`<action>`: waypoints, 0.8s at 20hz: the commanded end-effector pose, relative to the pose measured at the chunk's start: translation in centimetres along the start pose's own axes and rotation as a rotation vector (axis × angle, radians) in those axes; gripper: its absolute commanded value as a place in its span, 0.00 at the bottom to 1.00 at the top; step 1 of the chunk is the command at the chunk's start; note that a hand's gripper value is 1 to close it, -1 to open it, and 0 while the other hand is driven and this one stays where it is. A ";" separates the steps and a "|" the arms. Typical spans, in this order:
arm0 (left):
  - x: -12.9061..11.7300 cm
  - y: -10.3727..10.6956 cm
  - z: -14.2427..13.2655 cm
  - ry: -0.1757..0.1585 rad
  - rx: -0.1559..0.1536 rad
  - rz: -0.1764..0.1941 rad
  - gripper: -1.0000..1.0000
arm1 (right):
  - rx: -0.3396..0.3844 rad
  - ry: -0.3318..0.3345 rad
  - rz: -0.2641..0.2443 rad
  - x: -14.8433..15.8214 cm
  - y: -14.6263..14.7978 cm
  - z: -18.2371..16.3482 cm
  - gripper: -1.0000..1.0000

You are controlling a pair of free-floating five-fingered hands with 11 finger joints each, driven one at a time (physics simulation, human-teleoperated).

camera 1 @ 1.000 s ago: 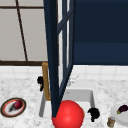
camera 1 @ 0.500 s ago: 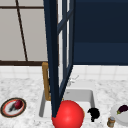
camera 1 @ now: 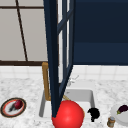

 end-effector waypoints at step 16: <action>-12.5 -10.3 -9.1 -0.009 0.043 -0.027 1.00 | 0.000 0.000 0.000 0.0 0.0 0.0 0.50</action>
